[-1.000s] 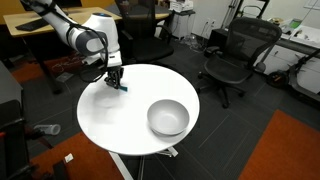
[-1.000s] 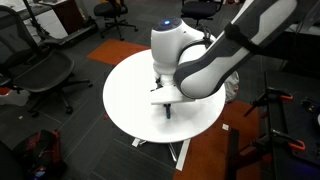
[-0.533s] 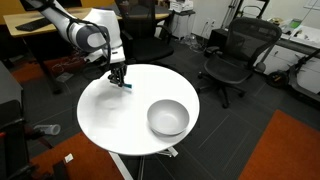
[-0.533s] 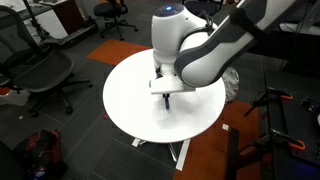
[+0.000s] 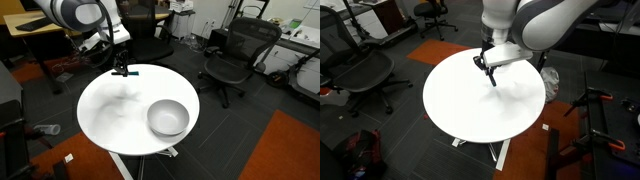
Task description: Put the marker in the bowl
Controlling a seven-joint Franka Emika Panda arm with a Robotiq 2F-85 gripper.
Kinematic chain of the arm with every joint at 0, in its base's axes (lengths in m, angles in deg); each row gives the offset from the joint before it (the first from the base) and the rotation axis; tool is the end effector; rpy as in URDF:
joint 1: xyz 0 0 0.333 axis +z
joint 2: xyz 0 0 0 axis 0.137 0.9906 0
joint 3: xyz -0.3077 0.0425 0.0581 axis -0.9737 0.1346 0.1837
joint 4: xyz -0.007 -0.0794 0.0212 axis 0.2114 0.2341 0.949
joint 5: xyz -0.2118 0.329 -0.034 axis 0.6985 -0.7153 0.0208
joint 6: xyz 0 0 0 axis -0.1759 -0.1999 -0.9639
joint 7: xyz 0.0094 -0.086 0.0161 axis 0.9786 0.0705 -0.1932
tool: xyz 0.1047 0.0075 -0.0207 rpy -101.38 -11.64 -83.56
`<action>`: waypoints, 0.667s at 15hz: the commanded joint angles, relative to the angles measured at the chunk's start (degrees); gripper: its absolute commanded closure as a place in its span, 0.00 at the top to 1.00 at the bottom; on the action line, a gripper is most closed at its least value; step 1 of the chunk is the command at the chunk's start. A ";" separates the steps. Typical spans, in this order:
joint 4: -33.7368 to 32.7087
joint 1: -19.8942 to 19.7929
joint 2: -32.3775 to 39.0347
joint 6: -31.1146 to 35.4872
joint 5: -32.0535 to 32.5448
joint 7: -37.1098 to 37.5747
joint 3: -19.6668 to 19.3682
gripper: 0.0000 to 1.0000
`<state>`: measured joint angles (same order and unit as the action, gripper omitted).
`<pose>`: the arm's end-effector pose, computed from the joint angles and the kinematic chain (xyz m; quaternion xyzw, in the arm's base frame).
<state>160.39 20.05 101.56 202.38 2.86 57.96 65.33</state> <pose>0.5939 0.0316 0.2465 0.9082 -0.4079 0.0924 0.0143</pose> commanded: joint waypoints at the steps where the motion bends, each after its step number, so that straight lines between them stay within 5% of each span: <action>1: 3.56 -4.31 -6.05 -2.44 -0.33 -9.85 1.71 0.05; 10: 0.18 -12.51 -6.20 -6.72 -2.01 -26.42 0.11 0.05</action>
<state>161.94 9.77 95.59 198.18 2.49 36.19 65.34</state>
